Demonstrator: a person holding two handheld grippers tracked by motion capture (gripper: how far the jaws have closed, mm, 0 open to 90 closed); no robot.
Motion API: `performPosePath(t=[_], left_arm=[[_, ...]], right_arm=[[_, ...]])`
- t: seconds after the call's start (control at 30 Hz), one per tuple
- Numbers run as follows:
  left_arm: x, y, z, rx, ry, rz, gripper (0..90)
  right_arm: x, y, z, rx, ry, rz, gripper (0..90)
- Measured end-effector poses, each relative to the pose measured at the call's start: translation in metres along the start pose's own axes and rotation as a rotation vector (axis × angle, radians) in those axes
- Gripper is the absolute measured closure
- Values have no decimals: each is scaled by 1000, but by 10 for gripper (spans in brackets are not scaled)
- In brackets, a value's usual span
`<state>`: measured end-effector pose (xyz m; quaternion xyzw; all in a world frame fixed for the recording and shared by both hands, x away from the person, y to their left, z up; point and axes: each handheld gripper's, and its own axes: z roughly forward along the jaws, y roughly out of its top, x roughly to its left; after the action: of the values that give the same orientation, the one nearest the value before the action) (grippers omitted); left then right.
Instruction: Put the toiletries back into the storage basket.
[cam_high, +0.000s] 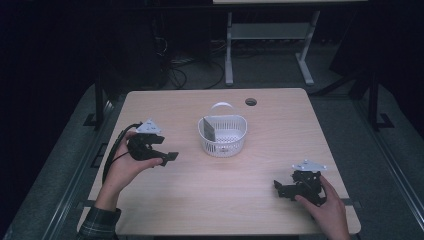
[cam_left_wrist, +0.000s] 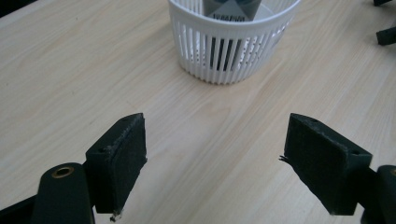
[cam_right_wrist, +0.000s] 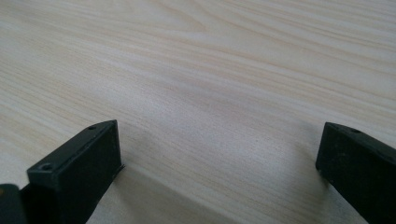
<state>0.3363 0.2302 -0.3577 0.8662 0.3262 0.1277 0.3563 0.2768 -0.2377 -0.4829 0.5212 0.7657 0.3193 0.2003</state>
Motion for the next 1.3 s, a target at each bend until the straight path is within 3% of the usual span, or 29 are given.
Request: performPosePath(t=[0.47,0.83,1.3], left_arm=[[-7,-43,-2,14,19,-30,207],[-11,-76,8,31,51,-48,218],[-12,-105,20,54,105,-60,220]], right_arm=[[0,0,0,0,-1,0,0],[0,0,0,0,-1,0,0],[0,0,0,0,-1,3,0]])
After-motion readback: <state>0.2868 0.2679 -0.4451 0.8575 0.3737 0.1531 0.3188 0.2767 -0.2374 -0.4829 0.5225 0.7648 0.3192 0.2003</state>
